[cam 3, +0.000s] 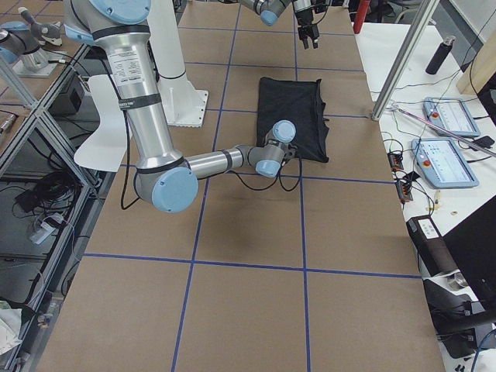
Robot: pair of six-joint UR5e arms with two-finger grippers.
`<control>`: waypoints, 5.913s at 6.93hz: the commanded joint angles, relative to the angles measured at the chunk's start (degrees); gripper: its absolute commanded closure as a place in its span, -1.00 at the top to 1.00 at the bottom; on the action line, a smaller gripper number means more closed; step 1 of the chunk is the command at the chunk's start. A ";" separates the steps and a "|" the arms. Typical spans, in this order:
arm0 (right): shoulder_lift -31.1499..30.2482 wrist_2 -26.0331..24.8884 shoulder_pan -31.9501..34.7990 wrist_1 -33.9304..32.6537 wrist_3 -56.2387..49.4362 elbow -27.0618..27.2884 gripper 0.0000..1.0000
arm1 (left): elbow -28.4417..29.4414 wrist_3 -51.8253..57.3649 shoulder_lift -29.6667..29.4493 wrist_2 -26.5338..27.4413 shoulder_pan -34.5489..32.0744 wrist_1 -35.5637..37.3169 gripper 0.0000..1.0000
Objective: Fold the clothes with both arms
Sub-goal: 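Move the right gripper down and grasp the bundle's corner nearest the robot, then drag the grasped corner with the right gripper, rotating the folded bundle, then grasp the bundle's far corner with the left gripper while the right gripper releases and withdraws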
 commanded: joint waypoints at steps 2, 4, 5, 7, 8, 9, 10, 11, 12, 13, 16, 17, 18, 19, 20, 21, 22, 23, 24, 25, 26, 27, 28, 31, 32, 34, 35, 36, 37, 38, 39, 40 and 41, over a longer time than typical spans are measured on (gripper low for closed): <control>0.12 -1.44 -1.17 -0.08 0.01 -0.03 0.38 | -0.34 0.00 0.25 0.00 0.10 0.30 1.00; 0.21 -0.57 -1.08 -0.17 -0.08 -0.03 -1.00 | -0.25 0.00 0.25 0.00 0.10 0.30 1.00; 0.29 0.13 -0.91 0.09 -0.08 0.32 -1.00 | -0.25 0.00 0.52 0.09 0.01 0.30 1.00; -2.06 3.72 -0.47 0.27 -0.17 5.74 -1.00 | 0.10 0.09 0.61 0.09 -0.16 0.30 1.00; -5.47 5.22 -1.43 0.27 -0.08 11.34 -1.00 | 0.10 0.09 0.87 0.09 -0.16 0.30 1.00; -7.25 5.24 -5.87 0.27 -0.08 15.05 -1.00 | 0.19 0.09 0.96 0.09 -0.16 0.30 1.00; -7.00 5.24 -10.09 0.27 -0.08 16.31 -1.00 | 0.27 0.09 1.74 0.09 -0.08 0.30 1.00; -6.30 5.41 -13.96 0.27 0.01 18.67 -1.00 | 0.19 0.09 2.27 0.09 -0.07 0.21 1.00; -3.60 5.24 -18.09 0.27 0.18 19.22 -1.00 | 0.10 0.09 2.80 0.43 0.01 0.21 1.00; -0.70 4.72 -21.35 0.18 0.36 19.14 -1.00 | 0.27 0.09 3.15 0.87 0.01 0.21 1.00; 0.12 6.54 -22.70 0.35 0.18 18.88 0.96 | 0.36 0.09 3.33 0.88 0.36 0.12 1.00; 0.03 6.90 -21.83 0.44 0.18 19.31 1.00 | 0.54 0.09 3.33 0.88 0.45 -0.05 1.00; -0.06 6.99 -20.43 0.36 0.18 20.18 1.00 | 0.45 0.18 3.42 0.79 0.63 -0.14 1.00; -0.06 6.82 -18.24 0.36 0.18 20.89 1.00 | 0.10 0.18 3.42 0.79 0.72 -0.14 1.00; 0.03 6.56 -14.65 0.36 0.10 20.81 1.00 | -0.95 0.18 5.33 0.79 1.06 -0.31 1.00; 0.03 6.56 -10.09 0.36 0.10 20.72 1.00 | -2.52 0.18 8.14 0.88 2.90 -0.31 1.00; 0.03 6.47 -6.22 0.36 0.01 20.54 1.00 | -2.89 0.09 9.64 4.36 6.13 -0.31 1.00; 0.03 6.12 -4.01 0.36 0.01 20.45 1.00 | -2.37 -0.09 10.53 7.87 10.34 -0.23 1.00; 0.12 6.03 -1.98 0.36 0.01 20.37 1.00 | -1.58 -0.26 10.71 9.48 12.73 -0.23 1.00; 0.03 5.94 -0.83 0.44 -0.08 20.37 1.00 | -0.70 -0.35 11.41 10.97 13.71 -0.23 1.00; 0.03 5.42 -0.30 0.44 -0.17 20.19 1.00 | -0.61 -0.44 12.11 11.25 14.07 -0.23 1.00; 0.03 4.54 -0.29 0.44 -0.17 20.10 1.00 | -0.60 -0.35 12.90 11.25 14.34 -0.23 1.00; 0.03 4.53 -0.29 0.44 -0.17 20.10 1.00 | -0.34 -0.35 13.08 11.25 14.77 -0.23 1.00; 0.03 3.66 -0.03 0.53 -0.26 20.10 1.00 | -0.16 -0.53 13.26 11.42 17.58 -0.05 1.00; 0.03 3.66 0.15 0.53 -0.26 20.10 1.00 | -0.16 -0.61 13.26 11.42 18.11 -0.05 1.00; 0.03 3.74 0.41 0.44 -0.26 20.10 1.00 | -0.16 -0.62 13.26 11.34 18.47 0.04 0.80; 0.03 3.66 0.50 0.44 -0.26 20.10 1.00 | 0.10 -0.62 13.35 11.34 18.47 0.04 0.64; 0.03 3.66 0.50 0.44 -0.26 20.10 1.00 | 0.10 -0.53 13.35 11.34 18.47 0.04 0.37; 0.03 3.74 0.50 0.44 -0.26 20.01 1.00 | 0.19 -0.53 13.26 11.25 18.56 0.04 -0.11; -0.06 3.74 0.50 0.44 -0.26 19.93 1.00 | 0.10 -0.53 13.26 11.25 18.56 0.04 -0.56; -0.23 3.74 0.50 0.44 -0.26 19.84 1.00 | -0.07 -0.61 13.26 11.25 18.56 0.04 -1.00; -0.32 3.74 0.50 0.44 -0.26 19.75 1.00 | -0.51 -0.61 13.35 11.16 18.56 0.12 -1.00; -0.41 3.83 0.50 0.44 -0.26 19.75 1.00 | -0.78 -0.62 13.26 11.07 18.30 0.12 -1.00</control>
